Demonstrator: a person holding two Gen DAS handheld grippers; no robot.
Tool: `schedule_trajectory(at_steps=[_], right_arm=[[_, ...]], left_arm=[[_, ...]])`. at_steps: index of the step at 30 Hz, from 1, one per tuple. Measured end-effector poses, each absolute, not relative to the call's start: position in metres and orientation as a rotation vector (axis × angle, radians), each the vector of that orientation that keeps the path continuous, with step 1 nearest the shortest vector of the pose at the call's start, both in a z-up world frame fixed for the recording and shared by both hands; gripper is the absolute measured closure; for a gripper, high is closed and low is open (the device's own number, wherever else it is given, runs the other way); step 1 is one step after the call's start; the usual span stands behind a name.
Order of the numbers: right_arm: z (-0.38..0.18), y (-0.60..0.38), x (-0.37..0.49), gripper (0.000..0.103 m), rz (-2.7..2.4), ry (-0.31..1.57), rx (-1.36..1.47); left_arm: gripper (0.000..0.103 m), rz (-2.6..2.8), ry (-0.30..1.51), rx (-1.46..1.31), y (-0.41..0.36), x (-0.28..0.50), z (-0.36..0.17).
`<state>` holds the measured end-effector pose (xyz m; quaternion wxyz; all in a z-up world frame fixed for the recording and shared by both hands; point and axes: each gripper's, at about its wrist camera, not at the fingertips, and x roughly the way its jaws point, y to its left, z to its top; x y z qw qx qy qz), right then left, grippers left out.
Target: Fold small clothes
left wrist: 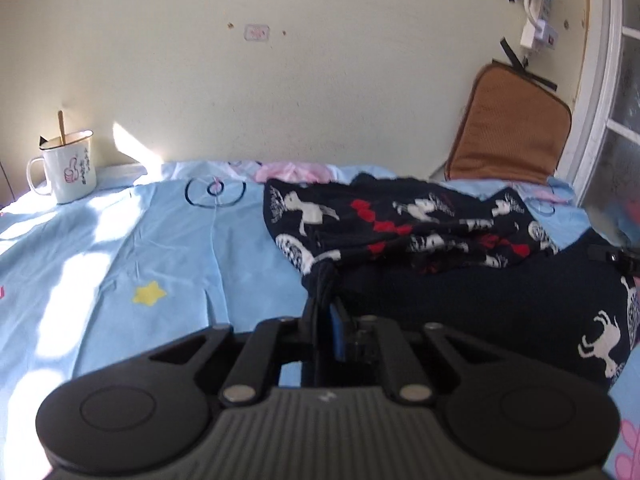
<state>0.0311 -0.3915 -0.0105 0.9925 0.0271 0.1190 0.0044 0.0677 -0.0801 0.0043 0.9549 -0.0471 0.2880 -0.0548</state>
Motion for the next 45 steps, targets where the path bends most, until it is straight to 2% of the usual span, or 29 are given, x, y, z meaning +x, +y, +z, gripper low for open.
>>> schedule_trajectory(at_steps=[4,7,8,9,10,11,14,17,20,23,26,34,45], right_arm=[[-0.033,-0.407,0.058,0.095,-0.021,0.380,0.095],[-0.034,-0.412,0.057,0.090,-0.001,0.373,0.146],[-0.034,-0.415,0.055,0.081,-0.003,0.368,0.171],[-0.037,-0.419,0.054,0.074,-0.016,0.369,0.206],[-0.040,-0.425,0.053,0.065,-0.017,0.367,0.256],[-0.041,-0.434,0.052,0.063,0.009,0.359,0.322],[-0.045,-0.449,0.048,0.061,0.043,0.338,0.443],[-0.044,-0.449,0.046,0.052,0.022,0.315,0.456],[-0.043,-0.447,0.042,0.049,0.011,0.296,0.446],[-0.043,-0.451,0.039,0.048,0.007,0.276,0.456],[-0.044,-0.456,0.034,0.048,-0.003,0.245,0.477],[-0.046,-0.471,0.019,0.044,-0.033,0.148,0.569],[-0.048,-0.474,0.020,0.043,-0.052,0.148,0.592]], left_arm=[[0.096,-0.081,0.654,-0.097,-0.080,0.093,-0.009],[0.088,-0.070,0.650,-0.001,-0.094,0.090,-0.023],[0.074,-0.064,0.645,0.025,-0.097,0.086,-0.024],[0.055,-0.057,0.640,0.023,-0.097,0.084,-0.025],[0.050,-0.047,0.633,0.010,-0.094,0.083,-0.027],[0.048,-0.038,0.636,-0.008,-0.090,0.083,-0.029],[0.045,-0.037,0.646,-0.110,-0.073,0.087,-0.029],[0.043,-0.038,0.643,-0.130,-0.070,0.087,-0.029],[0.041,-0.039,0.640,-0.120,-0.071,0.086,-0.028],[0.039,-0.041,0.639,-0.112,-0.073,0.086,-0.028],[0.033,-0.038,0.645,-0.105,-0.074,0.086,-0.029],[0.031,-0.044,0.647,-0.106,-0.074,0.086,-0.029],[0.028,-0.066,0.647,-0.124,-0.070,0.086,-0.029]])
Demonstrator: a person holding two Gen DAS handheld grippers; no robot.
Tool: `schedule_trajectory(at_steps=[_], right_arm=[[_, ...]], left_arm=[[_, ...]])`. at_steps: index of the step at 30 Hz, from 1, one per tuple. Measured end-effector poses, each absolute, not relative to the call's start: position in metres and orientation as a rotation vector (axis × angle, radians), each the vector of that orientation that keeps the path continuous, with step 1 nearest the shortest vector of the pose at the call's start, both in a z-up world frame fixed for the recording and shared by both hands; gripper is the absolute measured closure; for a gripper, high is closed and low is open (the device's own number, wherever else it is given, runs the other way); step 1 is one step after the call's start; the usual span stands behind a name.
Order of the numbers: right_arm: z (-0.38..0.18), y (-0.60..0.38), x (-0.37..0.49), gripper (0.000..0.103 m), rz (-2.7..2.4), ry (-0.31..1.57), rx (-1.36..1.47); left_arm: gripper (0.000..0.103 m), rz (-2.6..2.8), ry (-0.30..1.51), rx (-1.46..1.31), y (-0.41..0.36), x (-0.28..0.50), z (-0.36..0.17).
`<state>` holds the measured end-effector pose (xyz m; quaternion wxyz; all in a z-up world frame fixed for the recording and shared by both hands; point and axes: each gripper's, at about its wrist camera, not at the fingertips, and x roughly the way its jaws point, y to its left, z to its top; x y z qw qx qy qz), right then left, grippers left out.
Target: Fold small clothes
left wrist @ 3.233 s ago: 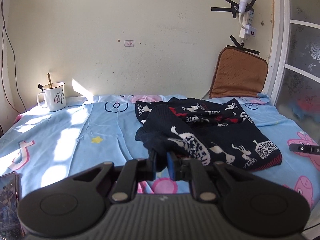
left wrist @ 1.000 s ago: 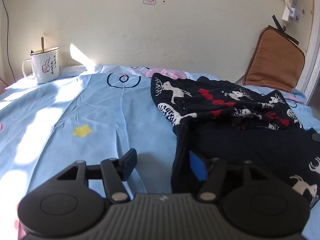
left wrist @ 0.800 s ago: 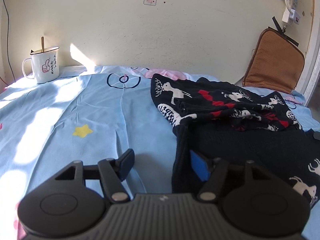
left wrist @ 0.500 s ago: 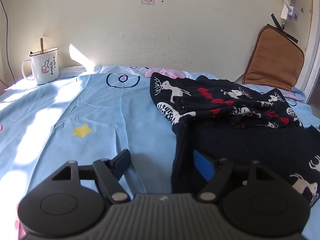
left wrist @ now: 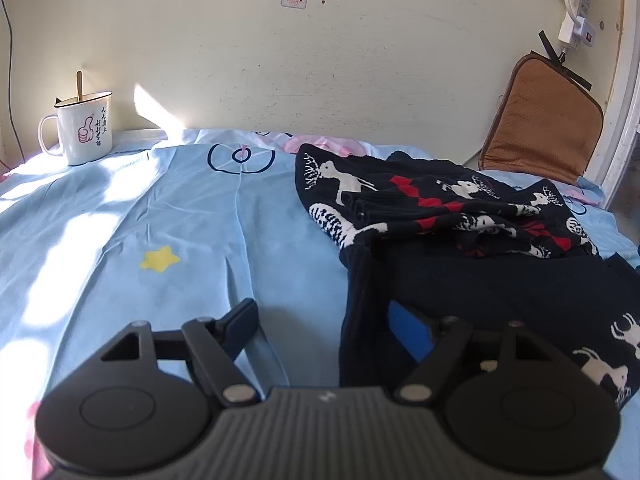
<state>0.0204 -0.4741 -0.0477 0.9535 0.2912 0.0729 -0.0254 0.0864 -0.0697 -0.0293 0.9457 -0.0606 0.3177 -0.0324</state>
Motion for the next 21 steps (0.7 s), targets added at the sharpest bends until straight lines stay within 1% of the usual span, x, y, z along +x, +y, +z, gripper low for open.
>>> schedule_trajectory(at_steps=[6,14,21], right_arm=[[-0.0474,-0.4746,0.0208,0.043,-0.049,0.149,0.594],[-0.0475,-0.4741,0.0211,0.042,-0.045,0.152,0.579],[-0.0477,-0.4737,0.0205,0.042,-0.041,0.152,0.571]], left_arm=[[0.026,-0.077,0.648,-0.137,-0.0682,0.0868,-0.0291],[0.025,-0.081,0.648,-0.144,-0.0677,0.0865,-0.0291],[0.022,-0.093,0.647,-0.160,-0.0667,0.0865,-0.0288]])
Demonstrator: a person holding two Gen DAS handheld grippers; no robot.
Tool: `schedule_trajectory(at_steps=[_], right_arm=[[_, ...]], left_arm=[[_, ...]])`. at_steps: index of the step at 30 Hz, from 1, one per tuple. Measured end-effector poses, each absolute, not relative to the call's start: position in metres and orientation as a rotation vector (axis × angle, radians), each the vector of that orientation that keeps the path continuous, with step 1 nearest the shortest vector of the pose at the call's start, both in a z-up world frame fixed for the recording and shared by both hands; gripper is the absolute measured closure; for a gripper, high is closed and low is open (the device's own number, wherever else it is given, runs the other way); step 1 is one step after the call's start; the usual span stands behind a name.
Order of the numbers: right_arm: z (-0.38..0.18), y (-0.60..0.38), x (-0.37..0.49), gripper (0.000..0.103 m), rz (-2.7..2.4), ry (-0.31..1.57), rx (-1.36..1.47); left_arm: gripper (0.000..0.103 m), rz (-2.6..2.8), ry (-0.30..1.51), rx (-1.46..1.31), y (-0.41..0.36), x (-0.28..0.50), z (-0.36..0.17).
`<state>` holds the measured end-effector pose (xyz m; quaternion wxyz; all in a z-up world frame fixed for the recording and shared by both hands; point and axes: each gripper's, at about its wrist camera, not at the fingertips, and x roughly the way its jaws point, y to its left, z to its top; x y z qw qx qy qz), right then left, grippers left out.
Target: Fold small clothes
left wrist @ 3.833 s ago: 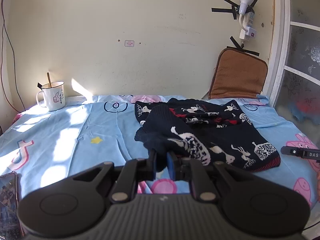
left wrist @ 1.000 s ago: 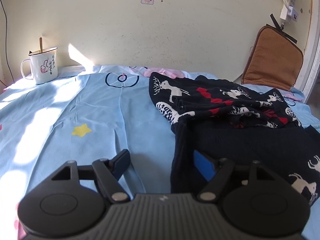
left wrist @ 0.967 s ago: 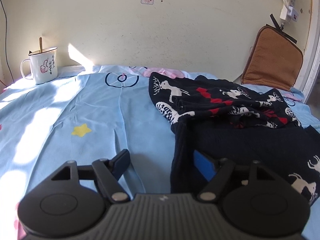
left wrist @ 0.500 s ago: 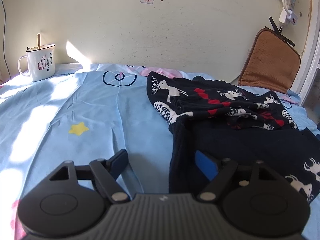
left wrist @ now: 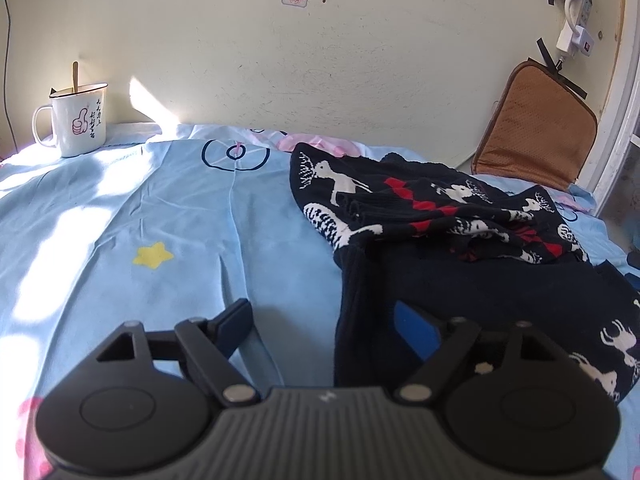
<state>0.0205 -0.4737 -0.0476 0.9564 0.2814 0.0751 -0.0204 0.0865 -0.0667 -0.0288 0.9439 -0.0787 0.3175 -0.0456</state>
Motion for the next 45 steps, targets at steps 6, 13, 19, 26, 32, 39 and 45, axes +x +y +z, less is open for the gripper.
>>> schedule_trajectory(at_steps=[6,13,19,26,32,39,45], right_arm=[[-0.048,-0.474,0.020,0.041,-0.041,0.148,0.568],[-0.047,-0.473,0.019,0.040,-0.039,0.141,0.561],[-0.047,-0.471,0.019,0.039,-0.040,0.145,0.557],[-0.048,-0.472,0.020,0.039,-0.035,0.149,0.555],[-0.045,-0.478,0.023,0.039,-0.042,0.178,0.596],[0.041,-0.467,0.059,0.039,0.144,0.291,0.383],[0.090,-0.430,0.174,0.039,0.292,0.478,0.143]], left_arm=[[0.022,-0.101,0.646,-0.175,-0.065,0.087,-0.029],[0.020,-0.109,0.643,-0.194,-0.063,0.086,-0.029],[0.020,-0.115,0.640,-0.217,-0.060,0.085,-0.028],[0.018,-0.120,0.641,-0.227,-0.060,0.086,-0.028],[0.017,-0.125,0.644,-0.224,-0.061,0.085,-0.028],[0.021,-0.282,0.525,-0.483,-0.021,0.071,0.003],[0.021,-0.230,0.450,-0.272,-0.036,0.136,0.075]])
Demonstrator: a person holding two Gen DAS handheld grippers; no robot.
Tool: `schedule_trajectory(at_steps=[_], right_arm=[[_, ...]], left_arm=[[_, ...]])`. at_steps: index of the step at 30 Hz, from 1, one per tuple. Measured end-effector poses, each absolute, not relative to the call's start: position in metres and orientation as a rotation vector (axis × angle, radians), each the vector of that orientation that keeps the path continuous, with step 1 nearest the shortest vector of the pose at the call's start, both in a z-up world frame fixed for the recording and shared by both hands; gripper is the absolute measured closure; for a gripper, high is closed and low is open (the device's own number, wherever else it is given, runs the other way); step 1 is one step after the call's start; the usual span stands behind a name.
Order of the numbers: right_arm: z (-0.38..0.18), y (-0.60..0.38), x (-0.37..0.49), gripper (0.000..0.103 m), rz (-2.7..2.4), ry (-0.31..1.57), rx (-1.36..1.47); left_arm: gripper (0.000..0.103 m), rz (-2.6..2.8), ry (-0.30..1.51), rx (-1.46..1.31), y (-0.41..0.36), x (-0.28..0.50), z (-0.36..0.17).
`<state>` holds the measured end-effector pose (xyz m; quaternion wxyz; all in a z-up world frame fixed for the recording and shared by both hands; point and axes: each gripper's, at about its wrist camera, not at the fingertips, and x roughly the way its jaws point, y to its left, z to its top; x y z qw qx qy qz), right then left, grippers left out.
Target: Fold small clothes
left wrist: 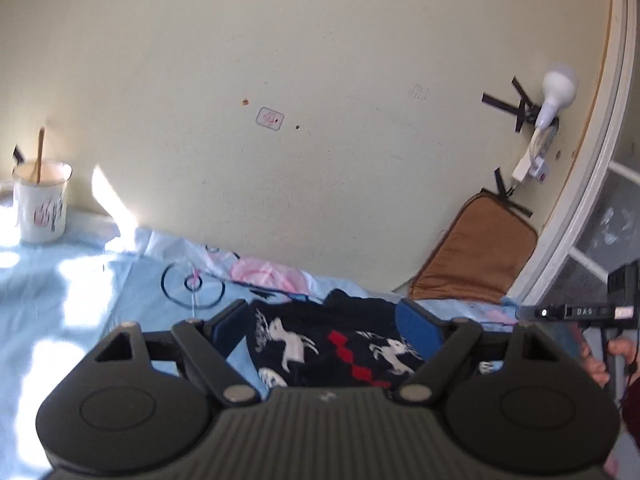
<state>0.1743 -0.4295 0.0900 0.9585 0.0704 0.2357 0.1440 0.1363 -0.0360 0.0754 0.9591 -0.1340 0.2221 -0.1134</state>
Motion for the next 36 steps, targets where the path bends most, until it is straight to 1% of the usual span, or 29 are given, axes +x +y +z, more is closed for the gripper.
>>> schedule_trajectory(at_steps=[2,5,7,10,13,14,15,16,17,18,19,21,28,32,36], right_arm=[[0.088,-0.422,0.227,0.040,0.314,0.555,0.110],[0.075,-0.415,0.288,0.040,0.299,0.656,0.109],[0.064,-0.414,0.315,0.040,0.297,0.700,0.124],[0.050,-0.413,0.336,0.040,0.318,0.747,0.139],[0.042,-0.412,0.340,0.040,0.346,0.770,0.120],[0.039,-0.413,0.340,0.040,0.360,0.779,0.129],[0.037,-0.413,0.339,0.044,0.387,0.784,0.146],[0.036,-0.412,0.337,0.059,0.414,0.782,0.153],[0.037,-0.409,0.334,0.069,0.426,0.769,0.143],[0.038,-0.405,0.328,0.073,0.426,0.746,0.121],[0.041,-0.402,0.324,0.086,0.426,0.725,0.102],[0.051,-0.398,0.311,0.090,0.425,0.676,0.092],[0.098,-0.382,0.224,0.091,0.460,0.499,0.056],[0.110,-0.370,0.159,0.092,0.489,0.415,0.044],[0.102,-0.366,0.093,0.092,0.513,0.365,0.078]], left_arm=[[0.021,-0.247,0.523,-0.178,-0.051,0.185,0.074],[0.029,-0.258,0.660,-0.136,-0.074,0.260,0.054],[0.028,-0.277,0.712,-0.121,-0.089,0.298,0.037],[0.027,-0.298,0.789,-0.131,-0.105,0.338,0.010],[0.020,-0.318,0.872,-0.100,-0.120,0.364,-0.012],[0.020,-0.322,0.899,-0.086,-0.124,0.370,-0.018],[0.025,-0.320,0.931,-0.074,-0.129,0.376,-0.024],[0.028,-0.306,0.920,-0.057,-0.134,0.375,-0.025],[0.058,-0.322,0.914,-0.054,-0.136,0.374,-0.025],[0.080,-0.355,0.923,-0.075,-0.137,0.372,-0.024],[0.084,-0.356,0.915,-0.081,-0.140,0.370,-0.022],[0.086,-0.348,0.872,-0.054,-0.144,0.357,-0.014],[0.086,-0.356,0.702,-0.020,-0.141,0.283,0.036],[0.086,-0.371,0.578,-0.011,-0.142,0.213,0.063],[0.086,-0.406,0.462,-0.007,-0.150,0.126,0.074]])
